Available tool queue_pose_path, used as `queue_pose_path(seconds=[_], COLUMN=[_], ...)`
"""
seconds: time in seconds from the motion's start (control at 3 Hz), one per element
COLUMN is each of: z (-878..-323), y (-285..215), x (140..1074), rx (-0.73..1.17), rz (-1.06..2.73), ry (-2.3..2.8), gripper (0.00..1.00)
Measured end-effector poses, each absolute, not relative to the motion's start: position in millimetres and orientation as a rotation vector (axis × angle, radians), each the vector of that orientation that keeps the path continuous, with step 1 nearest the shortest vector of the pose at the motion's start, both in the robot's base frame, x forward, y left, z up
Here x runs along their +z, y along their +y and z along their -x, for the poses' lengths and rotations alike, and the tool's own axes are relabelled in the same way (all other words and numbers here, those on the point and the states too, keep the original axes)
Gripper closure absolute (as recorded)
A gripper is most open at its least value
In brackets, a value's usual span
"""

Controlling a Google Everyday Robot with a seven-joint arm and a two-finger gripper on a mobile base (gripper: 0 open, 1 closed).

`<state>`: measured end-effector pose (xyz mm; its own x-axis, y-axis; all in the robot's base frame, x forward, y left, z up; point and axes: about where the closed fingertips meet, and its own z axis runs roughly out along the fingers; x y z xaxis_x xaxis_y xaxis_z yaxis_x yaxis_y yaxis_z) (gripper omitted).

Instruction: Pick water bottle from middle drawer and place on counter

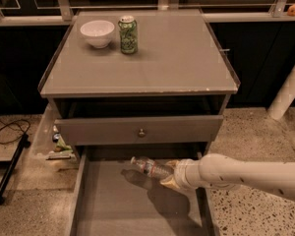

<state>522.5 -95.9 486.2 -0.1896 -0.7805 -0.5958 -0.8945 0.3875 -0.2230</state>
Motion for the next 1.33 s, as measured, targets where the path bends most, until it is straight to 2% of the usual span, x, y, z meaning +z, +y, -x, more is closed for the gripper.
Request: queue_pose_path(seconds=[1.0,1.33], z=[-529.7,-518.1], y=[-171.8,-172.9], x=[643.0,687.3], rx=[0.348,0.303], rz=[1.327,1.367], ry=[1.97,1.964], gripper=[1.0,1.0])
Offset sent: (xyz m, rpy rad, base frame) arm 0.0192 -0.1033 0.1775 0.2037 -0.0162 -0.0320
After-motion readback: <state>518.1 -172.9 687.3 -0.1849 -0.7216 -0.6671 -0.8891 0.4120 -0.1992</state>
